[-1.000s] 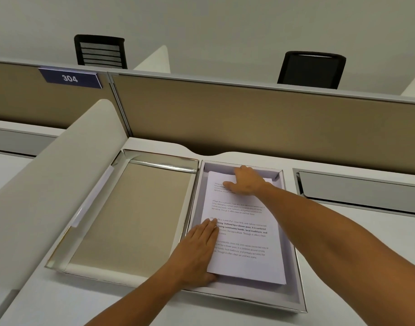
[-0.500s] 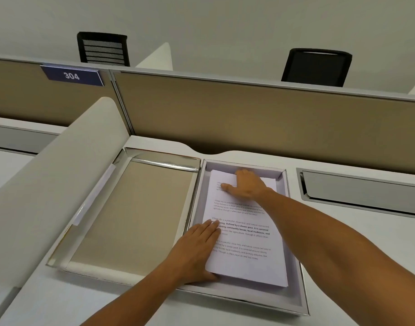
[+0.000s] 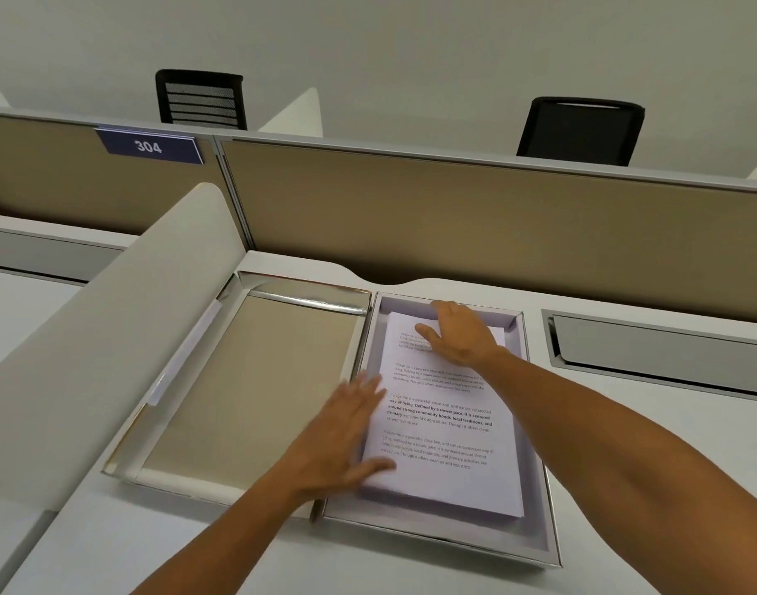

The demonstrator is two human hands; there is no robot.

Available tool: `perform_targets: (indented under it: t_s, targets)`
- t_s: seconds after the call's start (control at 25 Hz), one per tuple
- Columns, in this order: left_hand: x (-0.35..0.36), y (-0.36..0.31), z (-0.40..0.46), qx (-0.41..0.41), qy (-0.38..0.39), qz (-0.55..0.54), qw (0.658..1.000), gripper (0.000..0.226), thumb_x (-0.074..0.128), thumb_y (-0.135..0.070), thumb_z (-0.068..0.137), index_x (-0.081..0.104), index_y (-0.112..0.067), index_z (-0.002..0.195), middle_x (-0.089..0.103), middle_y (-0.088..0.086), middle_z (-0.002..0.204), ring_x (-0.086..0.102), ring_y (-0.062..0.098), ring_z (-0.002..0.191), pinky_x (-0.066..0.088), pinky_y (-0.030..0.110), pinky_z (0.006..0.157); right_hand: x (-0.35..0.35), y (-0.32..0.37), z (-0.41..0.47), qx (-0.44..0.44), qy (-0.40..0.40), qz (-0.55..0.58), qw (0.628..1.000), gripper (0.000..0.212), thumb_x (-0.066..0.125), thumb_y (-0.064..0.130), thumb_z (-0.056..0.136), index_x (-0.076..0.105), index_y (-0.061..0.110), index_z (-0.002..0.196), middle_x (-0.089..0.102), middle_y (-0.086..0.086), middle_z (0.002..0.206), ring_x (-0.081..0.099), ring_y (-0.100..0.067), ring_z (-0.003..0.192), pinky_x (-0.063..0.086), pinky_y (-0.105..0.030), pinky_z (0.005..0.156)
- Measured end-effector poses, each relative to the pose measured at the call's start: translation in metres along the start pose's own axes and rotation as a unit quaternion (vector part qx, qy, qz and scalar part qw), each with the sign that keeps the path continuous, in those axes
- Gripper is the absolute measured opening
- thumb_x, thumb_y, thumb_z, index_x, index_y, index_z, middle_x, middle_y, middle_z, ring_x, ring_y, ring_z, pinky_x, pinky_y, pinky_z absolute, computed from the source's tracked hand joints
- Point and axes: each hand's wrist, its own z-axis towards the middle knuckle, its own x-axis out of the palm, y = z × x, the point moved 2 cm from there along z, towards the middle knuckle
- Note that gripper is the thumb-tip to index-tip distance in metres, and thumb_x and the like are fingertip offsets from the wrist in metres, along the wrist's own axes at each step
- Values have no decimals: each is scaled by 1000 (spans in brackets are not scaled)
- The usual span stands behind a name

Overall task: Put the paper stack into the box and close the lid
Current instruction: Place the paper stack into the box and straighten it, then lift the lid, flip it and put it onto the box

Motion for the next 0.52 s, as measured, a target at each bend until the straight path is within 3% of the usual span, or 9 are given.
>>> perform_targets:
  t_s: [0.12, 0.16, 0.24, 0.32, 0.4, 0.48, 0.52]
  targets:
    - [-20, 22, -24, -153, -204, -10, 967, 74, 43, -60, 90, 28, -20, 150, 15, 2, 164, -1, 20, 152, 10, 51, 123, -2, 14, -12, 2, 0, 39, 999, 69, 41, 59, 94, 36, 17, 147, 44, -9, 151, 40, -31, 138, 34, -46, 112]
    - [-25, 30, -36, -212, -272, -2, 939, 70, 48, -53, 88, 37, -15, 146, 22, 8, 162, 3, 27, 152, 9, 54, 122, -3, 20, -17, 3, 4, 56, 998, 67, 42, 58, 94, 37, 17, 147, 43, -8, 152, 40, -31, 139, 34, -46, 112]
    - [-31, 45, -62, -342, -371, 12, 863, 72, 62, -41, 83, 37, -10, 143, 19, 16, 161, 2, 37, 150, 4, 57, 119, -5, 33, -27, -2, 12, 90, 996, 65, 42, 56, 95, 37, 17, 147, 41, -8, 153, 39, -29, 139, 35, -45, 111]
    - [-29, 54, -86, -483, -400, -29, 778, 90, 75, -29, 77, 23, -10, 147, 2, 19, 163, -7, 40, 149, -1, 62, 117, -5, 45, -39, -14, 17, 120, 993, 62, 43, 54, 96, 38, 18, 146, 42, -6, 153, 40, -27, 139, 35, -44, 110]
    - [-22, 55, -103, -597, -384, -99, 697, 106, 79, -22, 73, 8, -6, 150, -9, 23, 162, -7, 45, 147, -1, 62, 116, -4, 57, -52, -17, 21, 150, 988, 60, 42, 54, 96, 38, 20, 145, 42, -4, 152, 40, -25, 138, 36, -44, 112]
    - [-14, 53, -113, -670, -354, -185, 626, 111, 76, -15, 75, -3, 2, 150, -12, 24, 161, 0, 48, 146, 9, 58, 118, -3, 71, -67, -11, 24, 181, 983, 60, 43, 54, 96, 38, 21, 146, 41, -3, 153, 41, -24, 138, 37, -45, 112]
    - [-12, 51, -116, -692, -341, -227, 594, 106, 73, -10, 75, 0, 4, 150, -7, 23, 162, 9, 49, 144, 18, 55, 117, -2, 77, -74, -9, 24, 194, 981, 59, 43, 55, 96, 38, 22, 145, 42, -3, 152, 41, -24, 138, 38, -45, 112]
